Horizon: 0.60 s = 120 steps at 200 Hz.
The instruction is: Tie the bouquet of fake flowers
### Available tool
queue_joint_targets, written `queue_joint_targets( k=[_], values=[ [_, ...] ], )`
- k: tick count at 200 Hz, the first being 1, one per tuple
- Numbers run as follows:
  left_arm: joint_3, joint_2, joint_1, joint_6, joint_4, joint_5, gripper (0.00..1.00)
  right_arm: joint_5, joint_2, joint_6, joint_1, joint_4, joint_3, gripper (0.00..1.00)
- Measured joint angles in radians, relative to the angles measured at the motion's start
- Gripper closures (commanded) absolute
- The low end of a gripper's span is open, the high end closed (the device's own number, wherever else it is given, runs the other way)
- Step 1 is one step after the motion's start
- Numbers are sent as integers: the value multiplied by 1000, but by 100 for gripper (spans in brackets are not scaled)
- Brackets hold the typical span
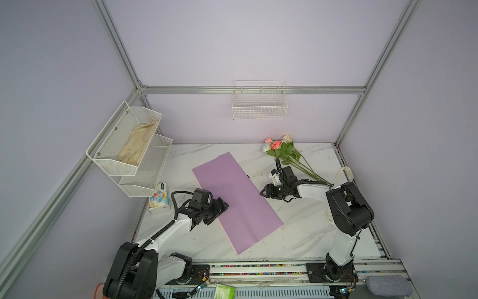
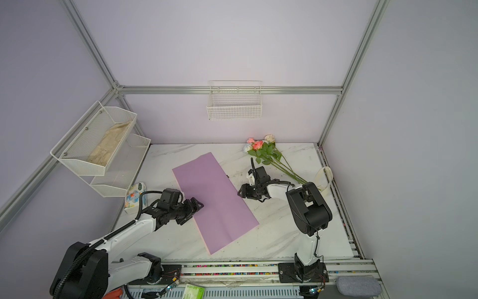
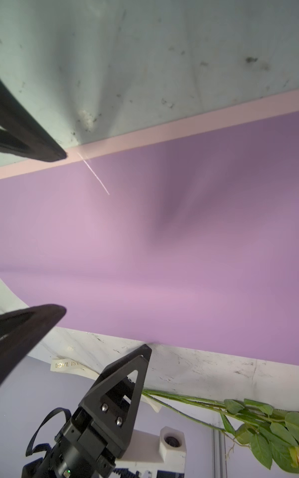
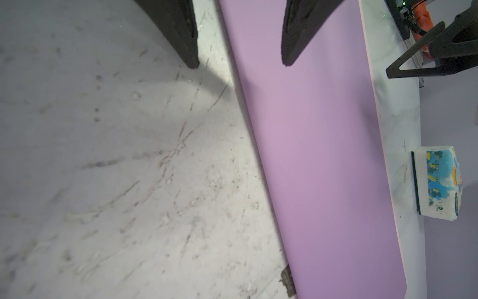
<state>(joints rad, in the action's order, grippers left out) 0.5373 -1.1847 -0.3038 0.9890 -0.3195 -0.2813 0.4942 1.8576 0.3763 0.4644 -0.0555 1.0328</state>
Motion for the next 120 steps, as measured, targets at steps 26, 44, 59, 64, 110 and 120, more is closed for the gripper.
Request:
queue_joint_targets(
  k=[26, 44, 59, 64, 110, 120],
  values=[
    [0, -32, -4, 0, -4, -3, 16, 19, 19, -16, 0, 2, 18, 48],
    [0, -57, -6, -1, -3, -7, 16, 31, 34, -23, 0, 6, 30, 50],
    [1, -75, -7, -1, 12, -15, 16, 43, 39, -29, 0, 11, 31, 53],
    [1, -78, -7, -1, 20, -19, 16, 47, 41, -29, 0, 14, 31, 53],
    [1, -106, -22, -1, 78, -35, 19, 77, 56, -51, 0, 18, 32, 62],
    [1, -109, -24, -1, 82, -35, 20, 83, 60, -54, 0, 18, 33, 63]
  ],
)
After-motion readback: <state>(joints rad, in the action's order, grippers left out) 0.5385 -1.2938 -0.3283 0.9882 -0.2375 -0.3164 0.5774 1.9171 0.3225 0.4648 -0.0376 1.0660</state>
